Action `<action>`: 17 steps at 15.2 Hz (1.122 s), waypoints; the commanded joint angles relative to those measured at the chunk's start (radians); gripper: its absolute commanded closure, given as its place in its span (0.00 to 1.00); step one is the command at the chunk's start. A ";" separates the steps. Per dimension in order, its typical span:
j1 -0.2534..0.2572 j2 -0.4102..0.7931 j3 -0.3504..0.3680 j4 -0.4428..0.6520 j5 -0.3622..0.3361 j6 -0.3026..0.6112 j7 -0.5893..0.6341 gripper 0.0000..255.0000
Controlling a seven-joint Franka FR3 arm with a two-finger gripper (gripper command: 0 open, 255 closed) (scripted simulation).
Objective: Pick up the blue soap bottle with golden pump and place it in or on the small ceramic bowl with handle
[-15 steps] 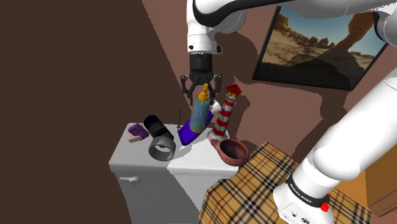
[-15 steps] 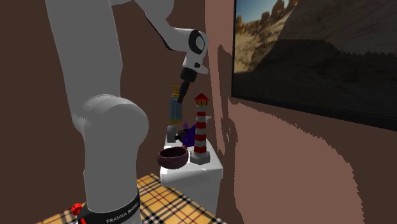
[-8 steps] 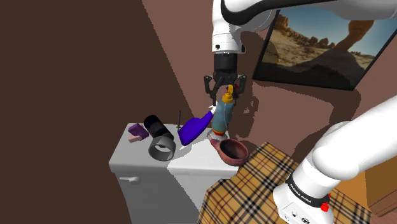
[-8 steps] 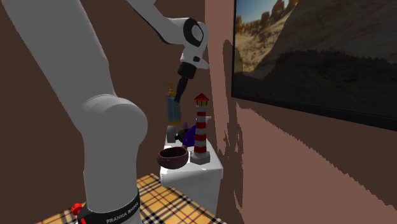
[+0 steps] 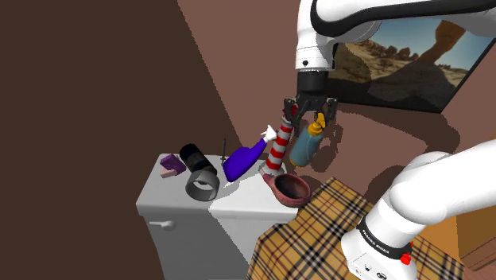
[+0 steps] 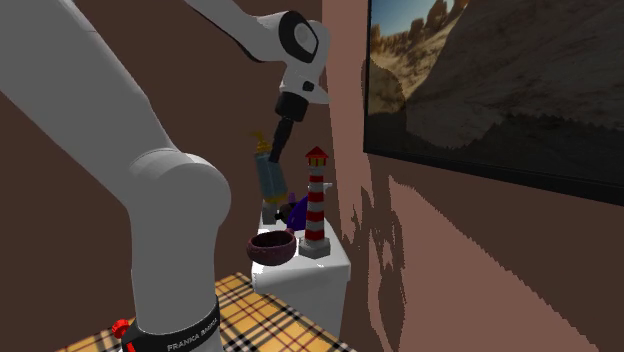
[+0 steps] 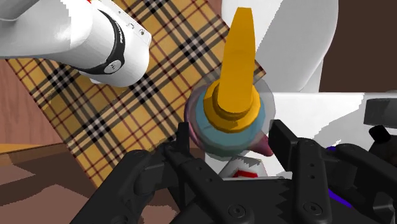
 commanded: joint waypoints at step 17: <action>0.004 0.035 0.027 -0.183 0.018 0.216 -0.033 1.00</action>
